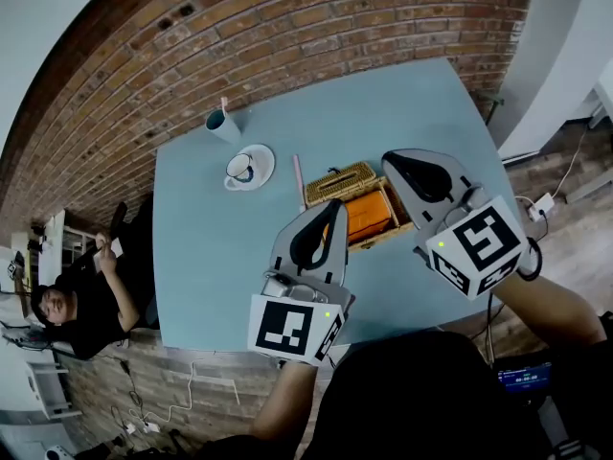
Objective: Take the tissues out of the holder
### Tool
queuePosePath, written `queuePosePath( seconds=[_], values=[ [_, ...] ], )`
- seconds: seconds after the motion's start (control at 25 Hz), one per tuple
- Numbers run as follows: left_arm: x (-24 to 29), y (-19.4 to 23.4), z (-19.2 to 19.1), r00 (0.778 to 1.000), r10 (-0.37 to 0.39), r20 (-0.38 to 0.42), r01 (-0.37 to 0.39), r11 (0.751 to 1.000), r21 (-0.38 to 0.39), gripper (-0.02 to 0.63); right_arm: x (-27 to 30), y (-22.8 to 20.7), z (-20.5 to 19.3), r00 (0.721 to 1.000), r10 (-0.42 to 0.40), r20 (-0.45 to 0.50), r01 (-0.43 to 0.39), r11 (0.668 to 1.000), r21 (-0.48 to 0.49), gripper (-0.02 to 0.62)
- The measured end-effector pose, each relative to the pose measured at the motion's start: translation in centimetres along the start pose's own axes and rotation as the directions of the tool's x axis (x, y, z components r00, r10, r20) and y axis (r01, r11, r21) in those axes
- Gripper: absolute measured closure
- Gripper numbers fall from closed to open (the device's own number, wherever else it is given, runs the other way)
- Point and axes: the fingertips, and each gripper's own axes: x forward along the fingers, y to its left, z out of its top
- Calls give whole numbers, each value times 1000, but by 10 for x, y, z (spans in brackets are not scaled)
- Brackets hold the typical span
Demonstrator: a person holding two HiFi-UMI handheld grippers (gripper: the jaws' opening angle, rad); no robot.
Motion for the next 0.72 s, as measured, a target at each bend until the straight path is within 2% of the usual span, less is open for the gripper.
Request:
queuePosePath(
  seconds=[0.12,0.32,0.72],
  values=[
    [5,2,-14,997,-80,-19,80,997,-25,603,11,3,-1,1000,-9,-13,9,1000,-12,592],
    [14,8,-35,978,-189,-83,188,982,-23,603,23,3,-3,998,-43,-38,42,999,-33,592],
    [25,14,-58,952,-276,-133,279,960,6,603,25,-4,-11,993,-100,-60,97,994,-48,592]
  ],
)
